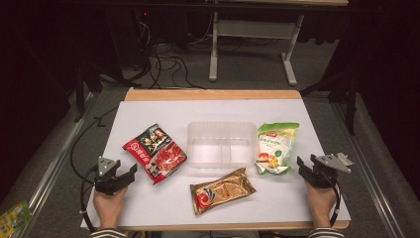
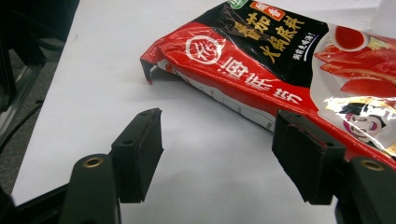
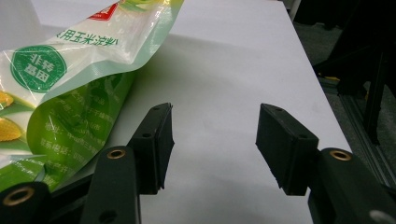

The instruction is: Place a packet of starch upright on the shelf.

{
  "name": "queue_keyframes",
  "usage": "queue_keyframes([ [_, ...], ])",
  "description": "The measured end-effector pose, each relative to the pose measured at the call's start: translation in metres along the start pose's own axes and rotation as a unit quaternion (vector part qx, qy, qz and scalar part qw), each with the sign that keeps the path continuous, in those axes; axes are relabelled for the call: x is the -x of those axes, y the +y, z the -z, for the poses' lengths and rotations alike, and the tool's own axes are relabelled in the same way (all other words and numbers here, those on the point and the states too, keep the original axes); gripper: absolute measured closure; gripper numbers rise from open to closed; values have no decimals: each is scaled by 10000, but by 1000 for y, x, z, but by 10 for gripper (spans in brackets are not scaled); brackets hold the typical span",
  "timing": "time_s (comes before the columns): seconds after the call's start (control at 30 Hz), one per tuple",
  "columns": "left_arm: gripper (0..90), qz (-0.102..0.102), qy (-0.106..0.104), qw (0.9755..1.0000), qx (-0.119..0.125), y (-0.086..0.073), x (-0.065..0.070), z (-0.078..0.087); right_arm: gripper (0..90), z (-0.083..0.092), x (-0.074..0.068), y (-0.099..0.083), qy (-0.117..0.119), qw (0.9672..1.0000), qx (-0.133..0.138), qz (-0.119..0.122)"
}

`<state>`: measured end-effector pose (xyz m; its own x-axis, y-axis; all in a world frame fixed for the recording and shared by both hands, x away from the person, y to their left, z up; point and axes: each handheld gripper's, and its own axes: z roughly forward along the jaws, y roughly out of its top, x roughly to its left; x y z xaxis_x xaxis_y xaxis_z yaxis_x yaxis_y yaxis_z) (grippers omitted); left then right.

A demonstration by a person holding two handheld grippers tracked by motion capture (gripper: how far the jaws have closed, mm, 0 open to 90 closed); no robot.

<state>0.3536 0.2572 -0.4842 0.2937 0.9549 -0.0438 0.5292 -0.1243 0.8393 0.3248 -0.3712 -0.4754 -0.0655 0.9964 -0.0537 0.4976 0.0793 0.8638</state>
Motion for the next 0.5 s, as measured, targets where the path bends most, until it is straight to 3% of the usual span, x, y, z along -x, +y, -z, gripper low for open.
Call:
queue_keyframes([
  [0.5,297,62,64,10000,30,0,0,0,487,-1,0,1,12,10000,-61,-43],
])
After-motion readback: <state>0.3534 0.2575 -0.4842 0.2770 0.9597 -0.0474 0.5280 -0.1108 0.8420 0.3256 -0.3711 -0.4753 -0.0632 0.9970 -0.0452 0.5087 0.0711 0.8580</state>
